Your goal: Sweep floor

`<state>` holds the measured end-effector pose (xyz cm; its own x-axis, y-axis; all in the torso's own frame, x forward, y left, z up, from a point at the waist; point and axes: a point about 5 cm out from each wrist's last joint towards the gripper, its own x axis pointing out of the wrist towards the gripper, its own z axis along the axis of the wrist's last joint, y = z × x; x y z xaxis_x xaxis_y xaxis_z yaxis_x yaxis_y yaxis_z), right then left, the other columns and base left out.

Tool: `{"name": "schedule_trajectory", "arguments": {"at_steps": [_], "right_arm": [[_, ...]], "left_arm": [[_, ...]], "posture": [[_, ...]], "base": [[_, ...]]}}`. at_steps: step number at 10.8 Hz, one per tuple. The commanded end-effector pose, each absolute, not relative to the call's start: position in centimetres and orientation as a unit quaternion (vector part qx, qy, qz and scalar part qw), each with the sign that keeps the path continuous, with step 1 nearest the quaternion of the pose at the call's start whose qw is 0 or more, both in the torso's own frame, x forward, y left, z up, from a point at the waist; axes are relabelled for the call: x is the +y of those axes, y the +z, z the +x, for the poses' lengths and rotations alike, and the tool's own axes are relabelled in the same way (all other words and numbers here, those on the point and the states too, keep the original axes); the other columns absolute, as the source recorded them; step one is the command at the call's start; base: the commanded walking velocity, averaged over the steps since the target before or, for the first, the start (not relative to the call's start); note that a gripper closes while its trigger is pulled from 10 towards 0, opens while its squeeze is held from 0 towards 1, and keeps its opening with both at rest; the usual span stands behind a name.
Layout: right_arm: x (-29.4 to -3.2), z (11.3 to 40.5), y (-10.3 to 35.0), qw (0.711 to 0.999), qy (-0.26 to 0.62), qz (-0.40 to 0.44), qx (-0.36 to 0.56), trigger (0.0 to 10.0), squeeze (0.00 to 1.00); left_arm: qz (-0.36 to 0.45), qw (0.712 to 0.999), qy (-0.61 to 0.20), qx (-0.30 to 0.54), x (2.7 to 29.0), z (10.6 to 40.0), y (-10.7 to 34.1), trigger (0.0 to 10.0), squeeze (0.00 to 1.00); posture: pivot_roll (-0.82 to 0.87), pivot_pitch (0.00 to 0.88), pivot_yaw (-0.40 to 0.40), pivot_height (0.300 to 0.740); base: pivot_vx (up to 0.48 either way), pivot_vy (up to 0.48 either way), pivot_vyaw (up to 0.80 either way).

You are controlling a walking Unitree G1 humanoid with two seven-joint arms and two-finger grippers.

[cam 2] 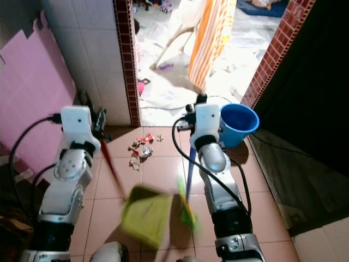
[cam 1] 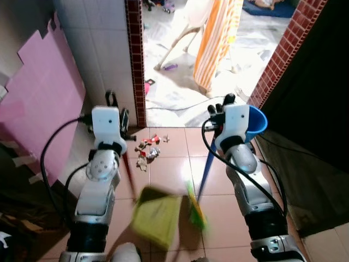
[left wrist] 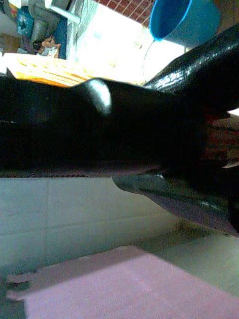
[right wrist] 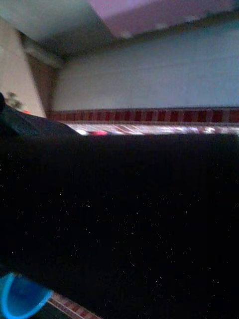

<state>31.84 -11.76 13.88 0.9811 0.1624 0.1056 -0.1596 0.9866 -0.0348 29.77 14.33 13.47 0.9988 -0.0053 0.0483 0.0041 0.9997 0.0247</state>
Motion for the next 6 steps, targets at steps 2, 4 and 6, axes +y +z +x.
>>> {"name": "schedule_trajectory", "arguments": {"at_steps": [2,4,6], "right_arm": [[-12.7,32.2,14.4,0.996,0.069,-0.025,-0.055,10.0,0.0],[-12.7,32.3,14.6,0.996,0.062,-0.033,-0.063,10.0,0.0],[-12.6,32.5,15.0,0.993,0.065,-0.052,-0.083,10.0,0.0]], "left_arm": [[0.022,0.999,0.023,-0.032,15.0,29.8,14.6,10.0,0.0],[0.027,0.999,0.034,-0.031,15.4,29.8,14.6,10.0,0.0],[0.035,0.997,0.063,-0.033,16.0,29.7,14.8,10.0,0.0]], "posture": [[0.04,0.0,-0.09,0.74],[0.04,0.0,-0.089,0.74],[0.04,0.007,-0.084,0.74]], "base": [[0.0,0.0,0.0],[0.0,0.0,0.0],[0.0,0.0,0.0]]}}
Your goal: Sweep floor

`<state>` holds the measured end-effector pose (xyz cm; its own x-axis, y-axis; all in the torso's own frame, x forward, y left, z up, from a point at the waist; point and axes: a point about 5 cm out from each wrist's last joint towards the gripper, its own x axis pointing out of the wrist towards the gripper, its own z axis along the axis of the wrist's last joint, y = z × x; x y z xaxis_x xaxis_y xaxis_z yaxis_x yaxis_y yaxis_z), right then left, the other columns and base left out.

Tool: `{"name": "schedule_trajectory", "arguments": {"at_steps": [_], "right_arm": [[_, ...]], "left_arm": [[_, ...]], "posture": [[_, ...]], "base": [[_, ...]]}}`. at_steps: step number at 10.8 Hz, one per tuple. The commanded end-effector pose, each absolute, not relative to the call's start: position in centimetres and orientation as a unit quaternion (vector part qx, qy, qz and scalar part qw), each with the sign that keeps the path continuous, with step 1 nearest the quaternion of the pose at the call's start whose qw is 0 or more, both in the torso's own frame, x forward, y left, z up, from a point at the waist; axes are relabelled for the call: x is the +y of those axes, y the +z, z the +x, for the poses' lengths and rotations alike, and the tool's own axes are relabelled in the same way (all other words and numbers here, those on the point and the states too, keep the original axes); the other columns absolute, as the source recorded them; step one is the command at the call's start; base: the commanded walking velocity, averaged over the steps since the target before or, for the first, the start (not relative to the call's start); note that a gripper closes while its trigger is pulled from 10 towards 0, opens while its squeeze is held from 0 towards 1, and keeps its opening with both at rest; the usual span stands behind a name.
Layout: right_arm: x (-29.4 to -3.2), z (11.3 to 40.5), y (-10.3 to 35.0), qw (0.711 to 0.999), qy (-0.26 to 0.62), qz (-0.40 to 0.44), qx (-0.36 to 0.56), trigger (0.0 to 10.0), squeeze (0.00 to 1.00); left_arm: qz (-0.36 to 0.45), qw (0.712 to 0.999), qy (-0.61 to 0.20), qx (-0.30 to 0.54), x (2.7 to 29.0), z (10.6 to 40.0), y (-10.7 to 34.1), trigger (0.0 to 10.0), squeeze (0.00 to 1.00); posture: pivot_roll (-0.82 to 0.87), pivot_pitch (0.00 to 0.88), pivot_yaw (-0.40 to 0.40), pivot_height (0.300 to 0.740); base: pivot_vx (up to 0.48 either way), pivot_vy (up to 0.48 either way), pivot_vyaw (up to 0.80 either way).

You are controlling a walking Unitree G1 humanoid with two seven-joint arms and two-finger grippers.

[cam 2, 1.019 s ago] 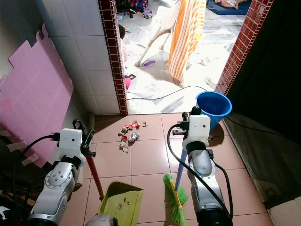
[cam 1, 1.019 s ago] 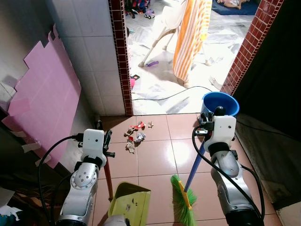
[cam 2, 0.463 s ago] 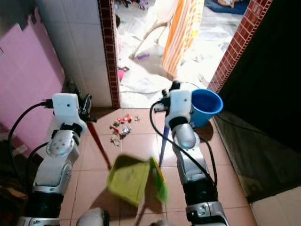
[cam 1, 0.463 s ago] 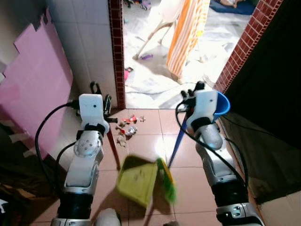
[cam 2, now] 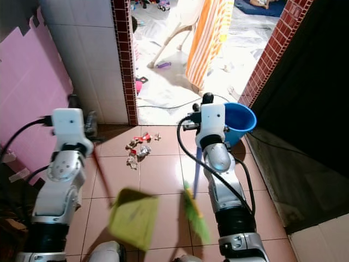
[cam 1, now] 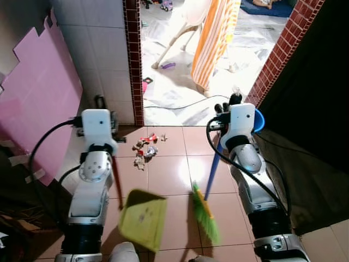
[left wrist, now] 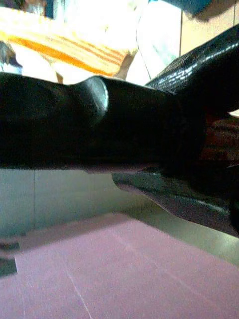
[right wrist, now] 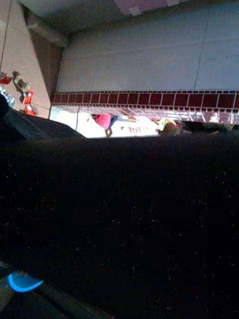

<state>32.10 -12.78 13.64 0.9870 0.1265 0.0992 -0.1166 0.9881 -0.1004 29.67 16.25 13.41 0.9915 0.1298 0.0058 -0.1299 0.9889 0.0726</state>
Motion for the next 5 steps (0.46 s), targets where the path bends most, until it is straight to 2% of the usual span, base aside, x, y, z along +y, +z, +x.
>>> {"name": "schedule_trajectory", "arguments": {"at_steps": [1,2,3,5], "right_arm": [[-12.51,32.53,15.21,0.992,0.065,-0.061,-0.088,10.0,0.0],[-12.41,32.62,15.23,0.992,0.065,-0.061,-0.087,10.0,0.0],[-12.39,32.65,15.14,0.993,0.064,-0.054,-0.083,10.0,0.0],[-12.44,32.66,14.98,0.994,0.062,-0.044,-0.08,10.0,0.0]], "left_arm": [[0.037,0.996,0.07,-0.033,16.19,29.68,14.99,10.0,0.0],[0.037,0.996,0.073,-0.034,16.24,29.6,15.12,10.0,0.0],[0.037,0.996,0.077,-0.031,16.26,29.5,15.0,10.0,0.0],[0.034,0.996,0.077,-0.03,15.99,29.38,14.97,10.0,0.0]], "posture": [[0.04,0.017,-0.083,0.74],[0.04,0.032,-0.081,0.74],[0.04,0.04,-0.079,0.74],[0.04,0.049,-0.076,0.74]], "base": [[0.0,0.0,0.8],[0.0,0.0,0.8],[0.266,0.0,0.8],[0.403,0.0,0.0]]}}
